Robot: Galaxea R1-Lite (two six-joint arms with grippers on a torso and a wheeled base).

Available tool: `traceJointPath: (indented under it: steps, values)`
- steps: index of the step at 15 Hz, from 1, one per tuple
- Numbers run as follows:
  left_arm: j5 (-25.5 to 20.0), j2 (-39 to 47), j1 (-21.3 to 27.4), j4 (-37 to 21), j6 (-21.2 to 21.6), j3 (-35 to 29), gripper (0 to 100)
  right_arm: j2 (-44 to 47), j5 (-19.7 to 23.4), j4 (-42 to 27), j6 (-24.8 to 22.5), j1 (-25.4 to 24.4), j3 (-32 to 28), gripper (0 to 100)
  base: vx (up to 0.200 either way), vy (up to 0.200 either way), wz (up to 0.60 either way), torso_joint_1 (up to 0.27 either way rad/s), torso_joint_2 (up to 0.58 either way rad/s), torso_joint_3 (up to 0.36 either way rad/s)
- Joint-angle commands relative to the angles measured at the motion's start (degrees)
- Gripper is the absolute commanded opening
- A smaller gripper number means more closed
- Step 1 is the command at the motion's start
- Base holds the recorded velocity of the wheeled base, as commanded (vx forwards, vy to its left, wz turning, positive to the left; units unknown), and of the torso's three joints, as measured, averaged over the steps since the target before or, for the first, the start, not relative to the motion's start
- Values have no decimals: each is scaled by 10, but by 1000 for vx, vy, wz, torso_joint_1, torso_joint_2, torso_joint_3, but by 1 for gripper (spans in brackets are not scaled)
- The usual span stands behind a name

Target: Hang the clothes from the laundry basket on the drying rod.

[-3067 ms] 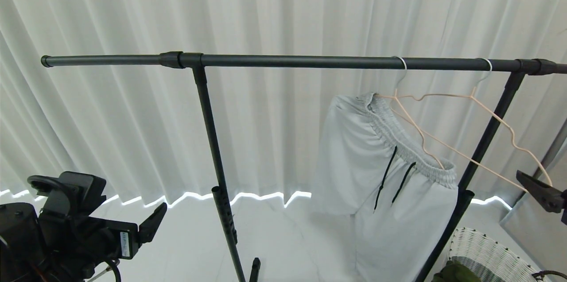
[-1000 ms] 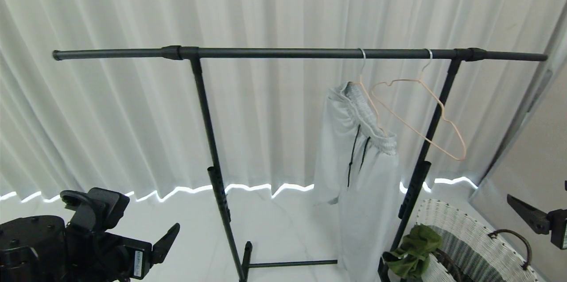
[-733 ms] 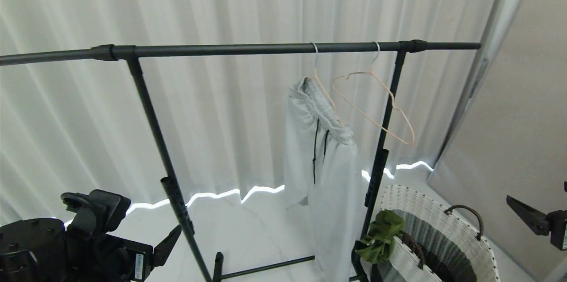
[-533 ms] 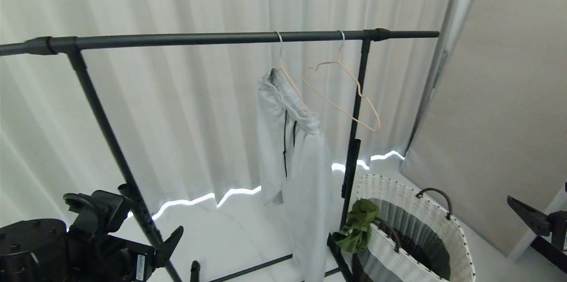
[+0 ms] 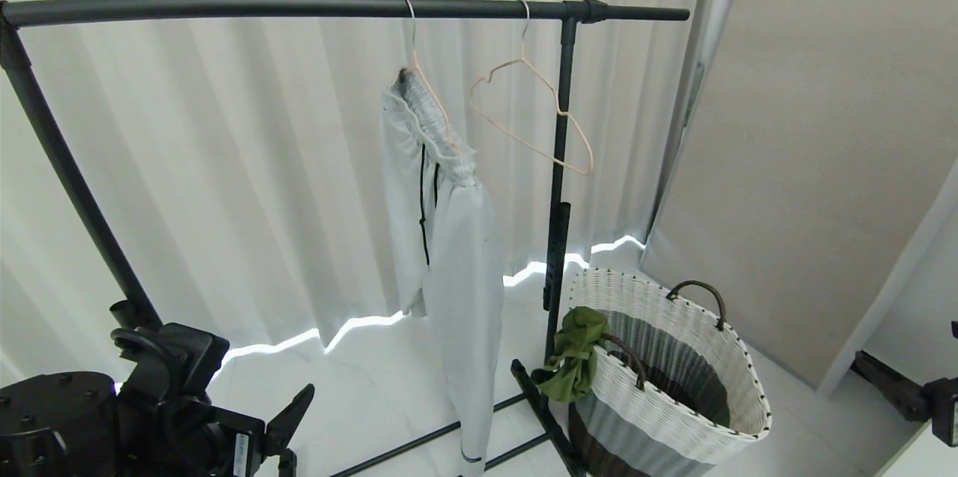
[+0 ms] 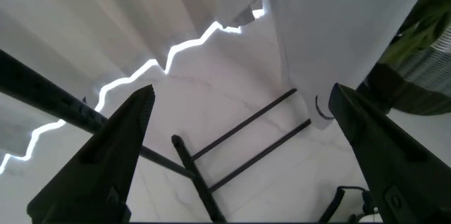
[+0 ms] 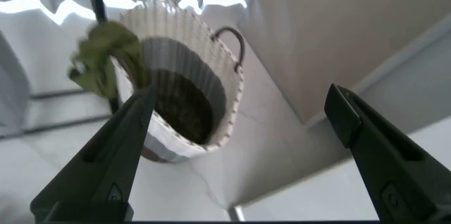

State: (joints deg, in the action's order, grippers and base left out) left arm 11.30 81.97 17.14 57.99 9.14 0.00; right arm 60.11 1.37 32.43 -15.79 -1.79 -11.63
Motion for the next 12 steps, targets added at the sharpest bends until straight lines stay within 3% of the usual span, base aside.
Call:
traceJointPath:
  steps: [1, 4, 12]
  values:
    - [0, 0, 0, 0, 0, 0, 100, -1, 0, 1, -6, -1, 15, 100, 0, 0, 0, -46, 144, 80]
    - [0, 0, 0, 0, 0, 0, 100, -1, 0, 1, -6, 0, 13, 100, 0, 0, 0, -13, 44, 21]
    - [2, -8, -1, 0, 0, 0, 100, 5, 0, 0, -7, -14, 16, 100, 0, 0, 600, 2, 8, 4]
